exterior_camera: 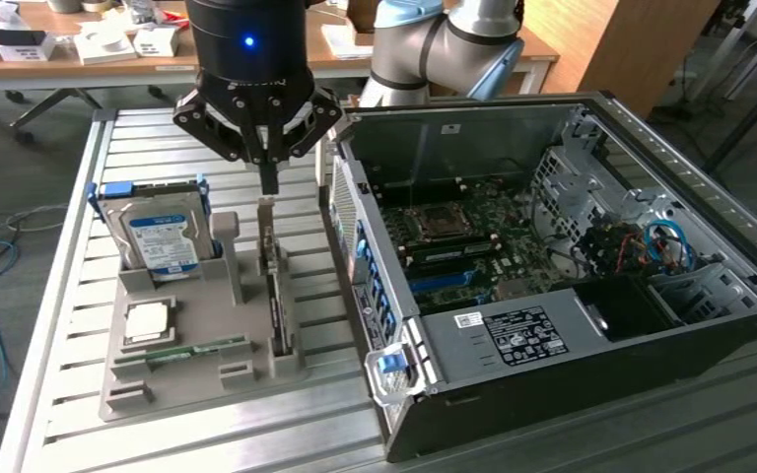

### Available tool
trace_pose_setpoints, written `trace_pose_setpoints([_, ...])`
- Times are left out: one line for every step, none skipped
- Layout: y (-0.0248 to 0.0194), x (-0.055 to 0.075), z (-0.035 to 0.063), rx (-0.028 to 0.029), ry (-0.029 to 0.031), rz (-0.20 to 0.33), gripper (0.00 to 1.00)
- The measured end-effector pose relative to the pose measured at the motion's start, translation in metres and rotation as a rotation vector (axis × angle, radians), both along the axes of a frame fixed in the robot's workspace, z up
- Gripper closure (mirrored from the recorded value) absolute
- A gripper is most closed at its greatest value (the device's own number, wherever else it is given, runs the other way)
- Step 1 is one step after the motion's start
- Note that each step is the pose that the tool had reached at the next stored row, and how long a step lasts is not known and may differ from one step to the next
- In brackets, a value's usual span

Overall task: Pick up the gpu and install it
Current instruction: 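Pick up the gpu and move the gpu toward the slot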

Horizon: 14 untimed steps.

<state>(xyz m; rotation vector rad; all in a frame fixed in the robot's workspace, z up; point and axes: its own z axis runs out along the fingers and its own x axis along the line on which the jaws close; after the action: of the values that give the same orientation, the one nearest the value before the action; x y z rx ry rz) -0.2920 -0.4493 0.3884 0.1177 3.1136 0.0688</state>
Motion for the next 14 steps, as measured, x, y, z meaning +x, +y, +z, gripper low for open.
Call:
trace_pose_setpoints([0.0000,0.0000,0.0000,0.0000,0.0000,0.000,0.89])
trace_pose_setpoints([0.0000,0.0000,0.0000,0.0000,0.0000,0.000,0.89])
trace_pose_setpoints([0.0000,0.0000,0.0000,0.0000,-0.0001,0.000,0.89])
trace_pose_setpoints([0.0000,0.0000,0.0000,0.0000,0.0000,0.000,0.89])
trace_pose_setpoints([0.0000,0.0000,0.0000,0.0001,-0.0001,0.000,0.89])
trace_pose_setpoints([0.0000,0.0000,0.0000,0.0001,0.0000,0.000,0.89])
trace_pose_setpoints([0.0000,0.0000,0.0000,0.0000,0.0000,0.000,0.89])
trace_pose_setpoints([0.0000,0.0000,0.0000,0.0000,-0.0001,0.000,0.89])
trace_pose_setpoints([0.0000,0.0000,0.0000,0.0000,0.0000,0.000,0.84])
trace_pose_setpoints([0.0000,0.0000,0.0000,0.0000,-0.0001,0.000,0.77])
trace_pose_setpoints([0.0000,0.0000,0.0000,0.0001,0.0000,0.000,0.71])
trace_pose_setpoints([0.0000,0.0000,0.0000,0.0000,0.0000,0.000,0.71])
trace_pose_setpoints([0.0000,0.0000,0.0000,0.0001,0.0000,0.000,0.65])
trace_pose_setpoints([0.0000,0.0000,0.0000,0.0000,0.0000,0.000,0.65])
